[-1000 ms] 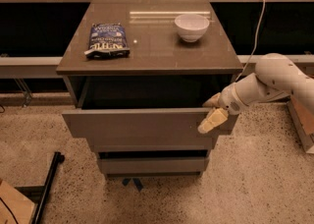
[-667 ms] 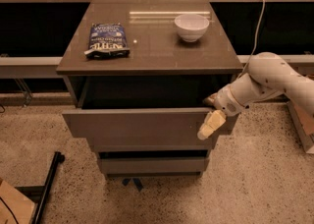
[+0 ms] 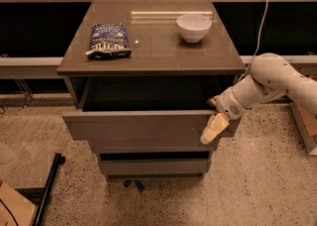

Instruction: Open top drawer

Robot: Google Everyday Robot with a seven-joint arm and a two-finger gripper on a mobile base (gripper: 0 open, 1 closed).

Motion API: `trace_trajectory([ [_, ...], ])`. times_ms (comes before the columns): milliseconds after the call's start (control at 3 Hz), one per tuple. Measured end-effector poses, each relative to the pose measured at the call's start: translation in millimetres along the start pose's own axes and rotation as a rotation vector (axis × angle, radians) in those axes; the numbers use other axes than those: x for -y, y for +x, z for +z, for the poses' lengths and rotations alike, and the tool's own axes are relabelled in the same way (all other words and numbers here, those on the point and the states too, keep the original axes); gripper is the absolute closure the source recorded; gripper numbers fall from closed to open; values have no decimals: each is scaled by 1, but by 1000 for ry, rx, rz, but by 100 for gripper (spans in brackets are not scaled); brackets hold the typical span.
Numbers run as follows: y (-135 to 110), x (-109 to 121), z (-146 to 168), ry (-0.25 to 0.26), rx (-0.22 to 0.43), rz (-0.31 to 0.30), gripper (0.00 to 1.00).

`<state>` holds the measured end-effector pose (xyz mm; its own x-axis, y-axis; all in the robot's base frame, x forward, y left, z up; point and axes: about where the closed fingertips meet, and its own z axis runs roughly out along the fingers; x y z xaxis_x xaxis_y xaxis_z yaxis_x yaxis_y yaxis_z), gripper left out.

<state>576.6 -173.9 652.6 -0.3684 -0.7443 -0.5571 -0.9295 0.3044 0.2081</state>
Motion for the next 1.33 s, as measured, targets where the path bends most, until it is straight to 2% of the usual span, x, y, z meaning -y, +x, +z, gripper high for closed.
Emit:
trace_trajectory([
  [333, -4, -1, -5, 0, 0, 0, 0],
  [667, -5, -2, -7, 0, 0, 0, 19],
  [1000, -5, -2, -8, 0, 0, 0, 43],
  [1333, -5, -2, -7, 0, 0, 0, 38],
])
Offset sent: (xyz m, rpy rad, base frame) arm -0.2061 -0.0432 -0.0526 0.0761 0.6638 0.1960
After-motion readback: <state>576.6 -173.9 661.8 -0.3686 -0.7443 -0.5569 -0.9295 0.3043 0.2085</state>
